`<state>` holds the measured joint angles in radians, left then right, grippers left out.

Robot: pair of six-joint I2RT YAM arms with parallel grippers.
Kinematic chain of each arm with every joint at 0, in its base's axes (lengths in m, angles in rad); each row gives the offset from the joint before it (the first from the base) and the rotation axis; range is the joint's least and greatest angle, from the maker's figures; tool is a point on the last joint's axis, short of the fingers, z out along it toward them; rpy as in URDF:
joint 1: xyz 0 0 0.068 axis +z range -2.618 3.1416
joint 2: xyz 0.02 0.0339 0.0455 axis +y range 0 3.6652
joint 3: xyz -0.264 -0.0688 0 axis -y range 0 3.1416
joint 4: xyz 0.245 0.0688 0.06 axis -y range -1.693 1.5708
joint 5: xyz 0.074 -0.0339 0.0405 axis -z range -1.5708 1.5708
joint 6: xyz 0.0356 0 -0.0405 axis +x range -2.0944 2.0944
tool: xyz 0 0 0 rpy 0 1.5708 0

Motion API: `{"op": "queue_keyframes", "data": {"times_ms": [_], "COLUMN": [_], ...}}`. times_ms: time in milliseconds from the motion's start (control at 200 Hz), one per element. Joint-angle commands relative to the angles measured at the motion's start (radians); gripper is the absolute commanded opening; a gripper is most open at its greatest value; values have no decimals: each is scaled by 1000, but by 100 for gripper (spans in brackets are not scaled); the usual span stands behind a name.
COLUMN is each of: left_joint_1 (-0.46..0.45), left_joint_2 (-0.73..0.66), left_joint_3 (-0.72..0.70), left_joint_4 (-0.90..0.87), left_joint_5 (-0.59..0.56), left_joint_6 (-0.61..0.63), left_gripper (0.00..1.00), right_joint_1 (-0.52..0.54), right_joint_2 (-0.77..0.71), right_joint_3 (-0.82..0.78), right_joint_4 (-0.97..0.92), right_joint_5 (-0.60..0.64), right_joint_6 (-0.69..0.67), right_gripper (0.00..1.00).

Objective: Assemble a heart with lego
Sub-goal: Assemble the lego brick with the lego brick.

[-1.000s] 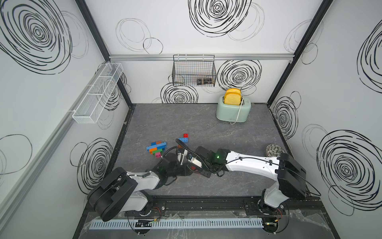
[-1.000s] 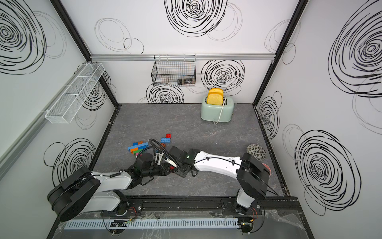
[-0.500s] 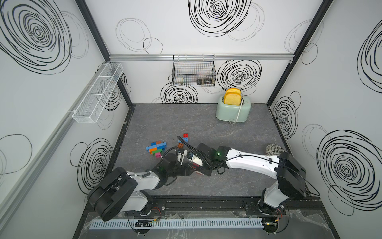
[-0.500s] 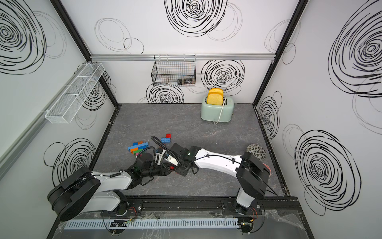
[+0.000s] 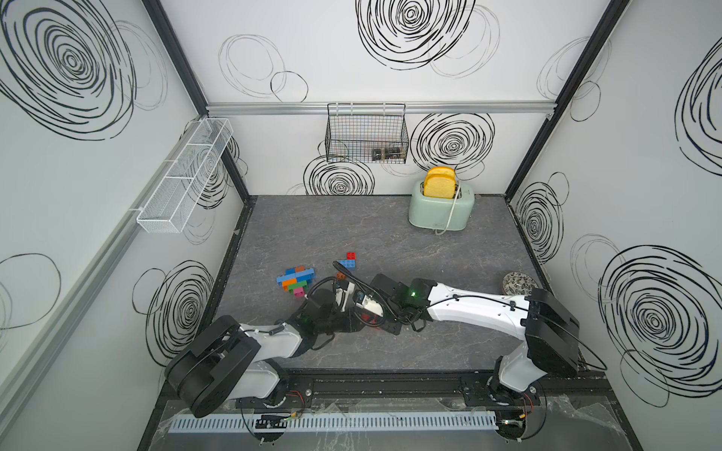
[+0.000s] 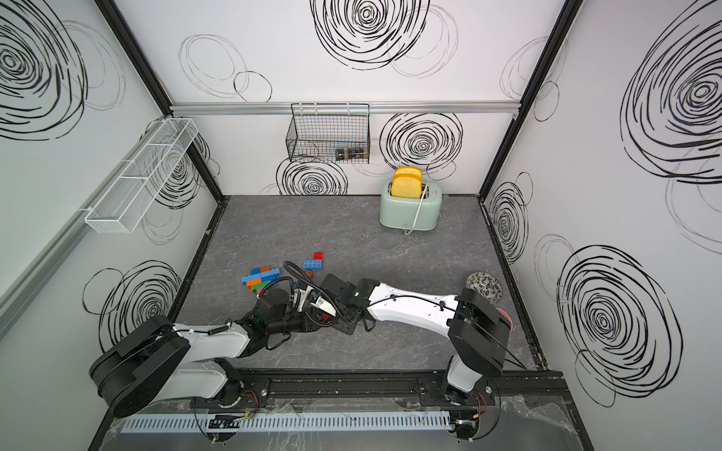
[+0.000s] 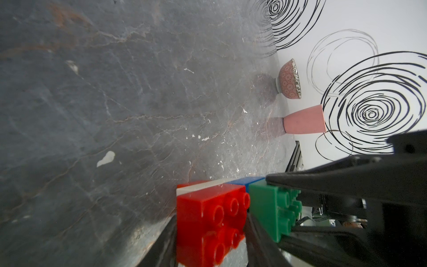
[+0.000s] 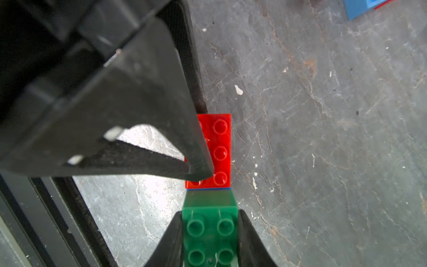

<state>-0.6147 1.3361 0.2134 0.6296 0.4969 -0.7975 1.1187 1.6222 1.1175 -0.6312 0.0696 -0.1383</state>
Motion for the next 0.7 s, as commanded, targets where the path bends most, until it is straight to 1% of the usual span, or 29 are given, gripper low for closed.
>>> {"op": "queue_keyframes", "data": {"times_ms": [0, 100, 230, 335, 445, 570, 690], "left_joint_1": [-3, -4, -5, -6, -5, -3, 2], "left_joint_2": [23, 23, 26, 25, 19, 17, -7], "left_joint_3": [-26, -28, -25, -25, -26, -20, -19], "left_joint_4": [-162, -162, -157, -158, -160, -163, -165], "left_joint_5": [-56, -55, -52, -52, -54, -46, -33], "left_joint_6": [5, 4, 4, 2, 0, 1, -13], "left_gripper": [48, 48, 48, 48, 48, 48, 49], "right_joint_1": [8, 9, -1, -25, -43, -37, -37], "right_joint_2": [51, 68, 86, 128, 157, 189, 178], "right_joint_3": [-30, -39, -48, -33, -34, -49, -49], "right_joint_4": [-155, -153, -147, -165, -157, -145, -125], "right_joint_5": [14, 22, -22, -60, -75, -40, -28], "right_joint_6": [12, 14, -10, -21, -25, -29, -41], "right_gripper": [27, 27, 28, 28, 28, 27, 27]}}
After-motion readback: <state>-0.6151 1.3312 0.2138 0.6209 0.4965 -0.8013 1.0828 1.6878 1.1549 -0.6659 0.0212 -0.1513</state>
